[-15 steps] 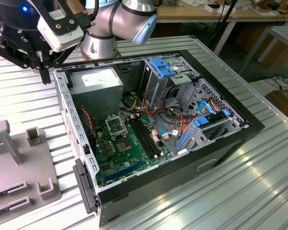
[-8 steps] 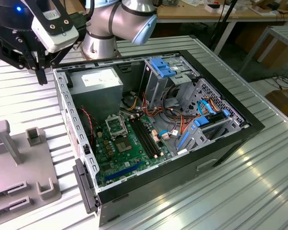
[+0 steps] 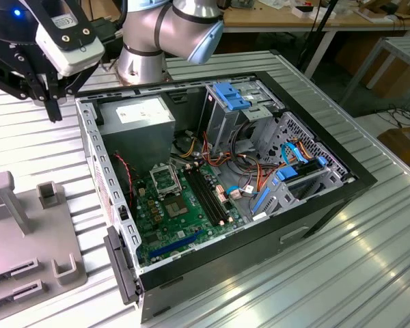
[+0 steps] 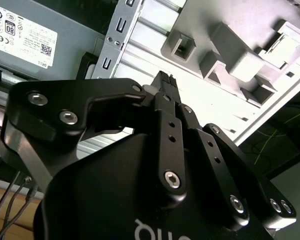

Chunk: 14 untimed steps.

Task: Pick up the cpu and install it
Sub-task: 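Reach for the cpu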

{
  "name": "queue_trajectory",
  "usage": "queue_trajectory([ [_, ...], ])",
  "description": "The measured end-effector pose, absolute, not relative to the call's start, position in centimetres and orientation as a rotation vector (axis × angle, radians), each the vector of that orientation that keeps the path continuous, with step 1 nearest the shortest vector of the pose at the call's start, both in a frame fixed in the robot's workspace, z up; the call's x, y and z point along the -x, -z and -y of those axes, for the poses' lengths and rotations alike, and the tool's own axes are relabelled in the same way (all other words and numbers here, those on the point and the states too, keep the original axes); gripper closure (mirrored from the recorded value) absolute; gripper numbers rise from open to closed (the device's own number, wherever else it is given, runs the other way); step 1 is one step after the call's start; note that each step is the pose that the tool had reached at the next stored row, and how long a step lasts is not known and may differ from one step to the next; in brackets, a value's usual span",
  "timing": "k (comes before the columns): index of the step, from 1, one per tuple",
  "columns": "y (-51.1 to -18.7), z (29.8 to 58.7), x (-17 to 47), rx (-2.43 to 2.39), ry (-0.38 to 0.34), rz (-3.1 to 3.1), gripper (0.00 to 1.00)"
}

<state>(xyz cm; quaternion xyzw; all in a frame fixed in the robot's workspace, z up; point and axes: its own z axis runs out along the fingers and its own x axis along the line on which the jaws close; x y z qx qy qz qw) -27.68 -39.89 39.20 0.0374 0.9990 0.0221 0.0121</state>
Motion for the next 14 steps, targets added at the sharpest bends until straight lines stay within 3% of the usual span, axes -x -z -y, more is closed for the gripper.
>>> queue_trajectory([
  [14, -39.18, 39.89, 28.65, -0.117, -0.069, -3.115, 0.89],
])
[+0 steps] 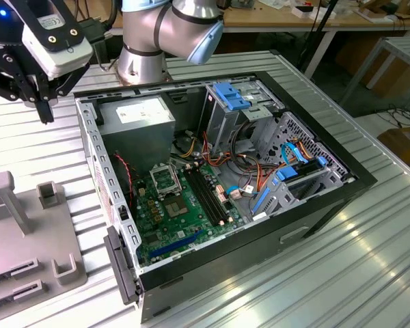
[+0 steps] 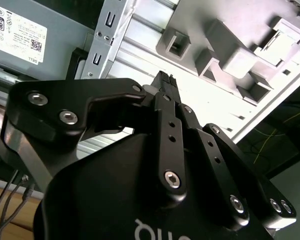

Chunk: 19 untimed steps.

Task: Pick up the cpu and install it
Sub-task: 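Reach for the cpu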

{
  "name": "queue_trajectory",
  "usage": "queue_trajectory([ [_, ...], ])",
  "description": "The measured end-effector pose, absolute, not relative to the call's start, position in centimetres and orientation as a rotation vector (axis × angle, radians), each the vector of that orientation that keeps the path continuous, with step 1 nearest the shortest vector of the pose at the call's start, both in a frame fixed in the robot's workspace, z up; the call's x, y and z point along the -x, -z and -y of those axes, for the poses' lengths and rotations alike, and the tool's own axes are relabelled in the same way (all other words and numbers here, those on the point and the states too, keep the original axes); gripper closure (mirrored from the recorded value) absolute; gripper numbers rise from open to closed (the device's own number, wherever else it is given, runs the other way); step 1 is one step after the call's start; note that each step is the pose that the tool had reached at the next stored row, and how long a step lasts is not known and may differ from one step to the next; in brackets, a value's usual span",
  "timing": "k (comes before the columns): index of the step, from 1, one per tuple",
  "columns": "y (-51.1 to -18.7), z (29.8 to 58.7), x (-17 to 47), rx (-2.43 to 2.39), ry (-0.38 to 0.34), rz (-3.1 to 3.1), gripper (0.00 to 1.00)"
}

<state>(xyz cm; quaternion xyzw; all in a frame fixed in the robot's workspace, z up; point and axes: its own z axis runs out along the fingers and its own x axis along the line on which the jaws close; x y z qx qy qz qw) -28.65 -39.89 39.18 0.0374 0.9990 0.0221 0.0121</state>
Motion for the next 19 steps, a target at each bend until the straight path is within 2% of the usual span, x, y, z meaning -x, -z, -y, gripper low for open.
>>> queue_trajectory([
  [19, -39.2, 39.9, 30.0, -0.117, -0.069, -3.115, 0.89],
])
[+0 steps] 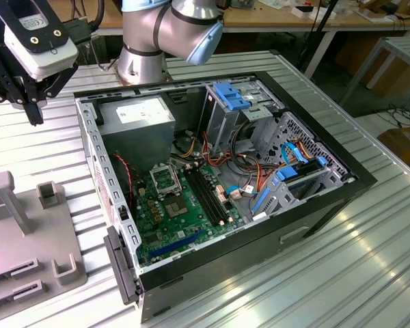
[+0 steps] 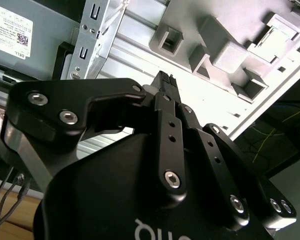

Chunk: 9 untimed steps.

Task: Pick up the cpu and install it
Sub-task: 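Reach for the cpu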

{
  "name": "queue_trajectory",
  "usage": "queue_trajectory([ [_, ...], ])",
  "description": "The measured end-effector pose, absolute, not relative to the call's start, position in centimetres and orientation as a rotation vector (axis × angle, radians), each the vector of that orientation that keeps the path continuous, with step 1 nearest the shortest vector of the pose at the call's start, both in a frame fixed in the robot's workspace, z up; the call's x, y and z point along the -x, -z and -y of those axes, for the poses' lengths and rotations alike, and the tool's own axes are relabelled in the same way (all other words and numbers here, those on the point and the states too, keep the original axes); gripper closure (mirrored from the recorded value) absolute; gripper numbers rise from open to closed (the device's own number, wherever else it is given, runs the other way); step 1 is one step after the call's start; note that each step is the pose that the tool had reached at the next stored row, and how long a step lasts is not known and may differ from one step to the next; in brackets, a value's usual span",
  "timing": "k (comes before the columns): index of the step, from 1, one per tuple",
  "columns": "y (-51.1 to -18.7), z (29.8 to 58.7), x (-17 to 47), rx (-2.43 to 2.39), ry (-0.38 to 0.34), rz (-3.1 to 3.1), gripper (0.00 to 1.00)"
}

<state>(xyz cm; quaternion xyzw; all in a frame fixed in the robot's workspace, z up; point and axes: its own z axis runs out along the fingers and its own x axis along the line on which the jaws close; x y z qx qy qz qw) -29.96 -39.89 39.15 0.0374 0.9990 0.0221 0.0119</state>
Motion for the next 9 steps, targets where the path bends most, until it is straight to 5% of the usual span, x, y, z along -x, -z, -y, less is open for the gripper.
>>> queue_trajectory([
  [9, -39.14, 39.88, 30.78, -0.117, -0.069, -3.115, 0.89],
])
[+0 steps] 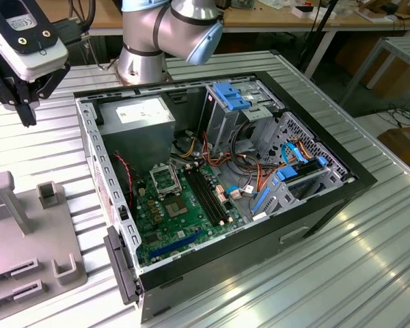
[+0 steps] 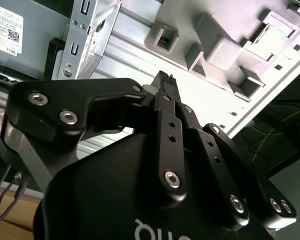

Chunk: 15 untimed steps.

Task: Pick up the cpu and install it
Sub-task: 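Reach for the cpu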

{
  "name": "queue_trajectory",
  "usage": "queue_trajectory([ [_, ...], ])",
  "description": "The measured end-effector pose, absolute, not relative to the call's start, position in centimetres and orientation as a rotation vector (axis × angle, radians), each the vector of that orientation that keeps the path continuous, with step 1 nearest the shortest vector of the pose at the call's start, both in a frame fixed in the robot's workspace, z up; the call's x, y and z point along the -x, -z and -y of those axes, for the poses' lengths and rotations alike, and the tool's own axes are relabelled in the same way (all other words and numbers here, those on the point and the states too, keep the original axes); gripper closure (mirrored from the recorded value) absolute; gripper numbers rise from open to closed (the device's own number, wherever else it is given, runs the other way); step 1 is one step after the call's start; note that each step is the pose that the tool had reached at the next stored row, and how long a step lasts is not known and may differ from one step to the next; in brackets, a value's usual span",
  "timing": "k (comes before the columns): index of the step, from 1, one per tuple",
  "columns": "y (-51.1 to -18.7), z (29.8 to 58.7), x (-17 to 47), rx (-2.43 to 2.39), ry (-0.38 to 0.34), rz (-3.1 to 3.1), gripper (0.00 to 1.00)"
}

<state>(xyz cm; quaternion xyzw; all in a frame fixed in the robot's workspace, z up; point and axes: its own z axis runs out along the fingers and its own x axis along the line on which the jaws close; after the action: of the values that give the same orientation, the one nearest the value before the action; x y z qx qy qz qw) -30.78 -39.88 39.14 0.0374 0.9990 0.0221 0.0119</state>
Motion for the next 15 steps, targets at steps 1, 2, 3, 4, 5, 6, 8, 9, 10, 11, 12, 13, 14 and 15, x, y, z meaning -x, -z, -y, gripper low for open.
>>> queue_trajectory([
  [1, -39.1, 39.9, 30.8, -0.117, -0.069, -3.115, 0.89],
  [2, -39.1, 39.9, 30.9, -0.117, -0.069, -3.115, 0.89],
  [3, -39.1, 39.9, 31.0, -0.117, -0.069, -3.115, 0.89],
  [4, -39.1, 39.9, 31.1, -0.117, -0.069, -3.115, 0.89],
  [5, -39.1, 39.9, 31.2, -0.117, -0.069, -3.115, 0.89],
  [6, -39.1, 39.9, 31.4, -0.117, -0.069, -3.115, 0.89],
  [8, -39.1, 39.9, 31.5, -0.117, -0.069, -3.115, 0.89],
  [9, -39.1, 39.9, 31.7, -0.117, -0.069, -3.115, 0.89],
  [10, -39.1, 39.9, 31.8, -0.117, -0.069, -3.115, 0.89],
  [11, -39.1, 39.9, 31.9, -0.117, -0.069, -3.115, 0.89],
  [12, -39.1, 39.9, 32.0, -0.117, -0.069, -3.115, 0.89],
  [13, -39.1, 39.9, 32.1, -0.117, -0.069, -3.115, 0.89],
  [14, -39.1, 39.9, 32.2, -0.117, -0.069, -3.115, 0.89],
  [15, -39.1, 39.9, 32.4, -0.117, -0.069, -3.115, 0.89],
])
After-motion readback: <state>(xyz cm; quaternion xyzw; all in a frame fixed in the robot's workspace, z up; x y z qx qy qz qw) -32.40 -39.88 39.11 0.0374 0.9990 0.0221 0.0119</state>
